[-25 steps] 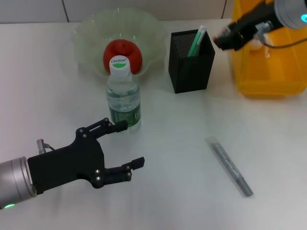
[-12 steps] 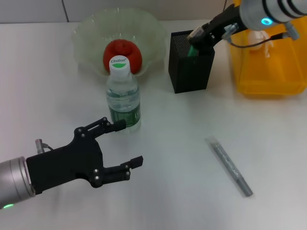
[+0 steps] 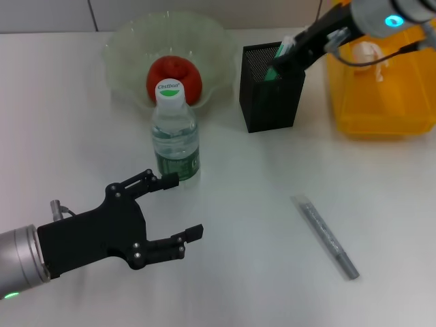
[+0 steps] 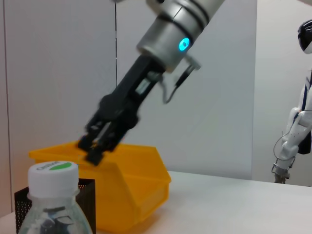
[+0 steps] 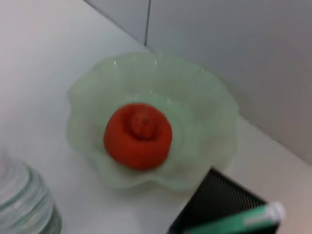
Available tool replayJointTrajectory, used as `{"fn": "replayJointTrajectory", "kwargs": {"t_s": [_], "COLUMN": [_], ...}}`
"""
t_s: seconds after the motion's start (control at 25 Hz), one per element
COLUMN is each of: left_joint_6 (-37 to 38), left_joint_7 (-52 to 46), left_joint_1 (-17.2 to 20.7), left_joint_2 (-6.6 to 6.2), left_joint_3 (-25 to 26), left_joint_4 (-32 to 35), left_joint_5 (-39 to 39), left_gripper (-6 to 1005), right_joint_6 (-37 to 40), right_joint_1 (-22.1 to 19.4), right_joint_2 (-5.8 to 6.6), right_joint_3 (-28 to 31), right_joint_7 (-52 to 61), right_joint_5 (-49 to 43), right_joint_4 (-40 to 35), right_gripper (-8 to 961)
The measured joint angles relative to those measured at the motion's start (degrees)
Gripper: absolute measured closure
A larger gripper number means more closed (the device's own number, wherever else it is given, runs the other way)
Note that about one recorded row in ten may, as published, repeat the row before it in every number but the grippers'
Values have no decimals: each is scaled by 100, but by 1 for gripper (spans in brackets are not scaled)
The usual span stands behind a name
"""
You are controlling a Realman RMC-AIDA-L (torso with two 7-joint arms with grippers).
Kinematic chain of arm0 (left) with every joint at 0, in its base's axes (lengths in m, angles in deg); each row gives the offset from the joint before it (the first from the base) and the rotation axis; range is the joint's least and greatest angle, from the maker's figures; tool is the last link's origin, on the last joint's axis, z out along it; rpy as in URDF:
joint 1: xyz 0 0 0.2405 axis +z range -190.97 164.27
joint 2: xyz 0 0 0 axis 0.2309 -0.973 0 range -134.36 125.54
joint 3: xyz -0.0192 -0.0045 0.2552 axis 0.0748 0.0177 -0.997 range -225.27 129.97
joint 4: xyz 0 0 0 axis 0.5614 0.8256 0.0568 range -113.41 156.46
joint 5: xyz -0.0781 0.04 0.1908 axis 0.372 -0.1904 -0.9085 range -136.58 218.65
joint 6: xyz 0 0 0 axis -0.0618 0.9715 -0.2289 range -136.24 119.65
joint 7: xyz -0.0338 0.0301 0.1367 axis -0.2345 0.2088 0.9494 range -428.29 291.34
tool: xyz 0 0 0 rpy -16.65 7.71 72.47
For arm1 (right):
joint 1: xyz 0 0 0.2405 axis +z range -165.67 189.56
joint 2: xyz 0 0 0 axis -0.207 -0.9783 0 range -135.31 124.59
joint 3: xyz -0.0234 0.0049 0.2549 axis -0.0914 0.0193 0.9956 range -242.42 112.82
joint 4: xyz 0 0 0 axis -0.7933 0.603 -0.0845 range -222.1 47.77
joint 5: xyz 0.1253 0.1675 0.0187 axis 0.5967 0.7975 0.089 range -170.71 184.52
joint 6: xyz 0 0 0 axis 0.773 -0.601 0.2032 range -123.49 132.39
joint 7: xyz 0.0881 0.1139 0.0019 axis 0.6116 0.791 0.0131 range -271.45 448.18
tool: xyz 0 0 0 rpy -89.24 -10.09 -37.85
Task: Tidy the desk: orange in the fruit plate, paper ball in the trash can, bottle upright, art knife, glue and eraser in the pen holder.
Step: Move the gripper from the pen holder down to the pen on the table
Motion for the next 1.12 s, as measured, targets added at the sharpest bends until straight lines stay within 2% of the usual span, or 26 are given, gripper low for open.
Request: {"fn": "replayJointTrajectory", "kwargs": {"t_s": [0.08, 0.12, 0.32, 0.52, 0.68, 1.12], "left_joint_6": [9, 22, 35, 37, 42, 53], "left_joint_7": [0, 0, 0, 0, -1, -4], "left_joint_1": [-3, -3, -16, -39, -34, -41], "left_joint_2": [-1, -2, -3, -4, -4, -3], "left_joint_3": [0, 6, 14, 18, 18, 18], "left_joint_4": [-1, -1, -1, -1, 1, 31], "left_joint_5": [0, 0, -4, -18, -19, -10], "left_gripper": [139, 139, 139, 139, 139, 139], "right_joint_6": [605, 1244, 1866, 1805, 1639, 1326], "right_joint_1": [-9, -59, -268, -522, -629, -629], "right_joint_2": [-3, -13, -34, -44, -52, -63], "right_joint_3": [-3, -44, -301, -1110, -1365, -1460], "right_joint_7": [331, 675, 1233, 1618, 1685, 1706], "right_joint_5": [-157, -241, -274, -255, -235, 199], "right_joint_4": [-408, -780, -1091, -581, -347, 394], "right_gripper": [354, 336, 249, 201, 193, 195]}}
